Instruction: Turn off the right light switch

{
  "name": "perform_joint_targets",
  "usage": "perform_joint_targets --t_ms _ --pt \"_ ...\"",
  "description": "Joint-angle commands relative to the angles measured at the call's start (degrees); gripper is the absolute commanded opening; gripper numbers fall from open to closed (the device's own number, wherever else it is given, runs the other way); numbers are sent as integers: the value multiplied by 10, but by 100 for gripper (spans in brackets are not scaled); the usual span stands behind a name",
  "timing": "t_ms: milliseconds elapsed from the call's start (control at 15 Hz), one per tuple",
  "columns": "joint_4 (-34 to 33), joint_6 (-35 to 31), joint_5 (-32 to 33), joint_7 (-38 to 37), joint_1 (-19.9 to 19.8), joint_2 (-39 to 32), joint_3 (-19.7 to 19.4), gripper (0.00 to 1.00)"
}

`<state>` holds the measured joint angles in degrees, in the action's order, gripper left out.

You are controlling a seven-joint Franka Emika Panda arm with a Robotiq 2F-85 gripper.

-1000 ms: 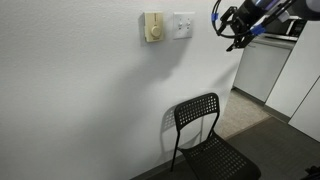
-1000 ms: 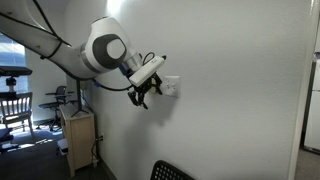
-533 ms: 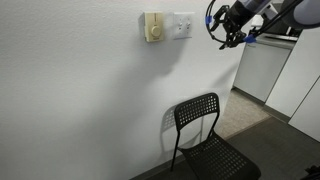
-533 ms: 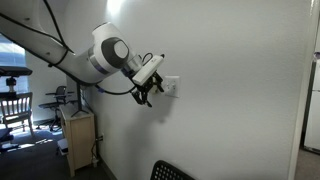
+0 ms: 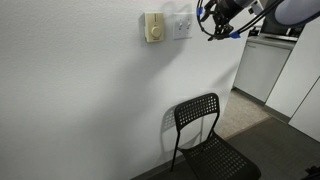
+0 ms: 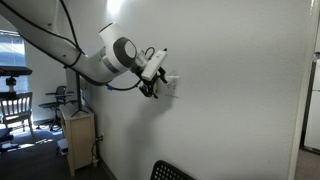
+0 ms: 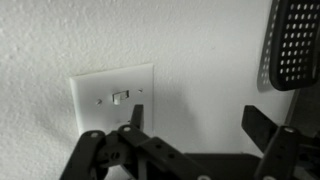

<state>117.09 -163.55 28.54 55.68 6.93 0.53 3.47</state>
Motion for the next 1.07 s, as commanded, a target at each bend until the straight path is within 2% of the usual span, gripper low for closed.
perform_joint_targets --t_ms 0,133,400,600,733,1000 --pt "-37 -49 20 8 -16 -34 -2 100" --pt "-49 -67 -6 39 -11 -52 -5 100" --pt "-70 -103 -117 149 -17 -87 19 100" --pt "-88 -108 -167 207 -25 -103 34 100" --pt "-98 -106 -183 225 -27 -106 35 100" --pt "-106 -99 -166 209 -24 -101 14 100"
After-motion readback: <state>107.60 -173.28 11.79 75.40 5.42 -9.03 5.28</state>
